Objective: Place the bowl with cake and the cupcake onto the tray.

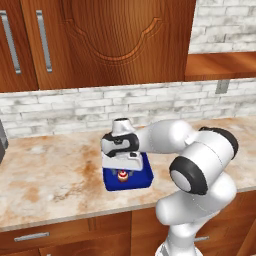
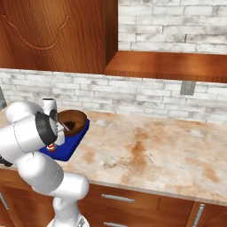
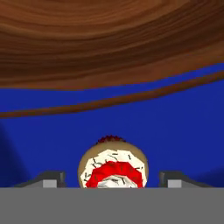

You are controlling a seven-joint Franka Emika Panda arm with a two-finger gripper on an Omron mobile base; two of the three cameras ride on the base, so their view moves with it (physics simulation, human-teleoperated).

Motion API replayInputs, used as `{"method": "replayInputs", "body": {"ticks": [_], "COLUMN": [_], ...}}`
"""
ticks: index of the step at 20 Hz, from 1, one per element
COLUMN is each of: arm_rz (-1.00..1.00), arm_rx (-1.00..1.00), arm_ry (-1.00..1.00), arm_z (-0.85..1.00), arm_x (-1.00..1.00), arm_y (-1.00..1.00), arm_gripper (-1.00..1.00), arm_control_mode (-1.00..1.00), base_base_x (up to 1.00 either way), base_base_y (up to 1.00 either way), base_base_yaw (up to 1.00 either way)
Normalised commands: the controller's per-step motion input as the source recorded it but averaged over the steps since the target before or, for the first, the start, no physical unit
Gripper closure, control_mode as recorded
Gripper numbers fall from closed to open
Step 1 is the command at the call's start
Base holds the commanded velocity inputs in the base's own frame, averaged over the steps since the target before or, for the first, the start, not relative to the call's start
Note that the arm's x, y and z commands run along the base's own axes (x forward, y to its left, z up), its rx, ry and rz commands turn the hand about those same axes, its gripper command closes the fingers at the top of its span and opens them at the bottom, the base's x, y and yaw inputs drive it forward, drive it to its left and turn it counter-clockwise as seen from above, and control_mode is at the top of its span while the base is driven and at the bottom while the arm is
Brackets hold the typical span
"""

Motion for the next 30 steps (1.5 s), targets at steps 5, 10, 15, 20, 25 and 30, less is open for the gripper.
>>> {"method": "replayInputs", "body": {"ticks": [5, 10, 15, 20, 25, 30], "arm_rz": [0.00, 0.00, 0.00, 0.00, 0.00, 0.00], "arm_rx": [0.00, 0.00, 0.00, 0.00, 0.00, 0.00], "arm_ry": [-0.06, -0.05, -0.06, -0.06, -0.05, -0.09], "arm_z": [0.34, 0.50, 0.40, 0.40, 0.28, 0.22], "arm_x": [-0.08, -0.29, -0.48, -0.62, -0.58, -0.60], "arm_y": [0.00, -0.04, -0.30, -0.49, -0.46, -0.49], "arm_gripper": [-1.00, -1.00, -1.00, -1.00, -1.00, -1.00], "arm_control_mode": [-1.00, -1.00, -1.00, -1.00, -1.00, -1.00], "base_base_x": [0.00, 0.00, 0.00, 0.00, 0.00, 0.00], "base_base_y": [0.00, 0.00, 0.00, 0.00, 0.00, 0.00], "base_base_yaw": [0.00, 0.00, 0.00, 0.00, 0.00, 0.00]}}
